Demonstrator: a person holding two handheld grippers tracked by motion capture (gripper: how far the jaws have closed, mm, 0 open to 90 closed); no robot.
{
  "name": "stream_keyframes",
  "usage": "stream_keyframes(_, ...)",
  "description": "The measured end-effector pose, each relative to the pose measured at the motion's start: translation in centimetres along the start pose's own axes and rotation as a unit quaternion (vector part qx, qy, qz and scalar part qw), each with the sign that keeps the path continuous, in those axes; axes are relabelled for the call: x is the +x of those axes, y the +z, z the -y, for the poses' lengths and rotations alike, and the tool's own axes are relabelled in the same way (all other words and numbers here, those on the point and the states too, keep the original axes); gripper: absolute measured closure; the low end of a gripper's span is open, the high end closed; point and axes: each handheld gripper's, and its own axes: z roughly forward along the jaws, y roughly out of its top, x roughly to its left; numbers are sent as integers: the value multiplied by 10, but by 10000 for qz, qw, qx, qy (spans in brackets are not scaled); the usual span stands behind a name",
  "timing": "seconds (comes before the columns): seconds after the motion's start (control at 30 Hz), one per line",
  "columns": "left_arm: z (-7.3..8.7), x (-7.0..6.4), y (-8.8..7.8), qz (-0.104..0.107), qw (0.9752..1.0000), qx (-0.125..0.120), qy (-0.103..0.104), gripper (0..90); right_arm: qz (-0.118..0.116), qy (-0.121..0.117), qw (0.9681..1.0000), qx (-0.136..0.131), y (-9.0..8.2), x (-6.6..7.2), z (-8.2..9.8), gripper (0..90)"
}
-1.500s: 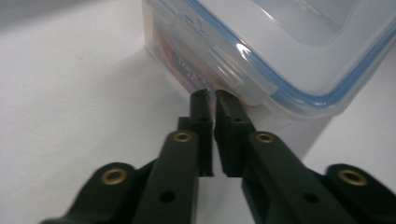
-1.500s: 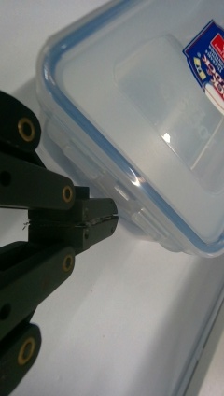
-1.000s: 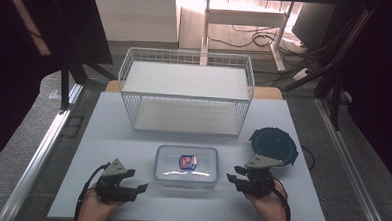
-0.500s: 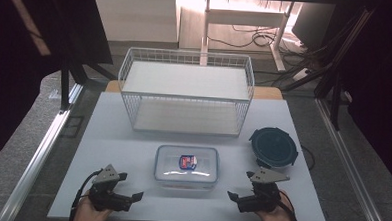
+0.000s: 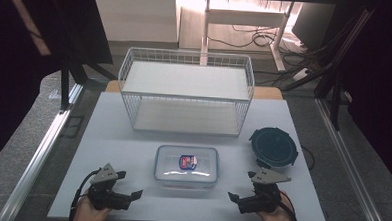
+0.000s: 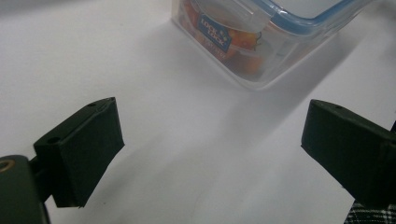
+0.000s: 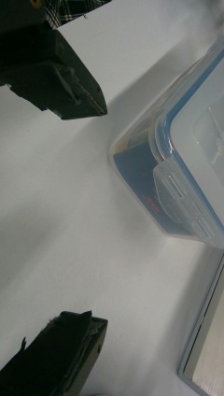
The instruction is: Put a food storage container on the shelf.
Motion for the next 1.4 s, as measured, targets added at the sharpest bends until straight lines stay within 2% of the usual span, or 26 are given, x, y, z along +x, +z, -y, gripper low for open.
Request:
stream_keyframes(0.4,-2,0,1,-40,10000,-43,49,53,-33,34,10000,41,0,0,-3,11)
stream_keyframes(0.57,-5,1,0,-30,10000,-64,37,53,7,25,10000,-18,-1,-2,-6,10)
stream_keyframes(0.77,-10,2,-1,-30,10000,-60,58,52,-70,80,9999,-76,-1,-2,-12,10)
stream_keyframes(0.83,-13,3,-1,-1,10000,-81,58,51,-36,67,9999,-67,0,-1,-14,11)
stream_keyframes(1.2,-31,4,4,226,9996,-181,68,45,-160,248,9995,-113,7,0,-28,10)
stream_keyframes(1.4,-44,4,11,259,9995,-116,161,41,-232,269,9993,-111,14,0,-35,11)
